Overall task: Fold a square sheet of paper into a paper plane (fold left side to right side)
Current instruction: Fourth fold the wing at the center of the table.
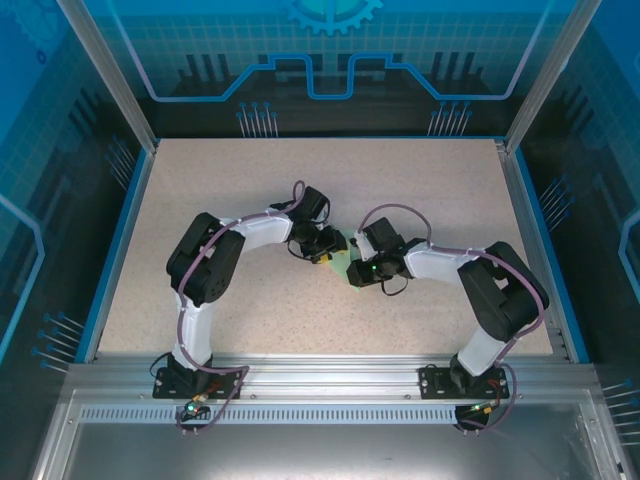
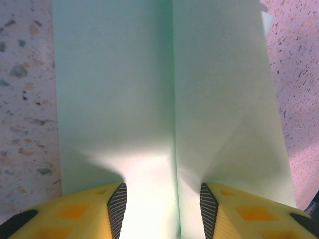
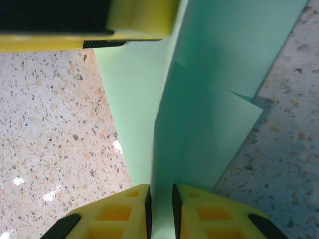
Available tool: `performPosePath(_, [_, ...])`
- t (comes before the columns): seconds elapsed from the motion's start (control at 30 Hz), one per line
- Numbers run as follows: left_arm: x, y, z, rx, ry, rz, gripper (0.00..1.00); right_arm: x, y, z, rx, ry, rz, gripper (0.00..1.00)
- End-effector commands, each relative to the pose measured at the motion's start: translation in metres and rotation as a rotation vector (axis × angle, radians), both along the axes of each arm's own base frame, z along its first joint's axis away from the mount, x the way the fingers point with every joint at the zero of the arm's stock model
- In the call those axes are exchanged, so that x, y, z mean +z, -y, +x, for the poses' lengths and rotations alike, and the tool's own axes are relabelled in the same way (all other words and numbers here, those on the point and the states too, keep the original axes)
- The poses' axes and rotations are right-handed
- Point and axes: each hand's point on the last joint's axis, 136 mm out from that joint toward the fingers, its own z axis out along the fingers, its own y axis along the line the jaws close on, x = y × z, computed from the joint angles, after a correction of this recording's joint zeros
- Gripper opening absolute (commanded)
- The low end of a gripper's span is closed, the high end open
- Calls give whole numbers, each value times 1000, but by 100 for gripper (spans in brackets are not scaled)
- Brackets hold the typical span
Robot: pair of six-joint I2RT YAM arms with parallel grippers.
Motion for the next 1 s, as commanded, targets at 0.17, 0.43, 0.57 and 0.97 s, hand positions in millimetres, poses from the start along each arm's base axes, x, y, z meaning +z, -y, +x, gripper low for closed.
performPosePath(0.17, [-26,-13,-12,-7,-58,95,48,3,-8,-4,30,-20,26,21])
performPosePath(0.43, [-26,-13,-12,-7,-61,97,49,32,-9,2,25,3,129,35])
performPosePath(0.57, [-26,-13,-13,-9,-62,98,49,49,-6,11,8,14,187,39])
performPosePath(0.97, [-27,-14,-13,-6,-64,100,49,56,-3,46,-81,-56,392,40])
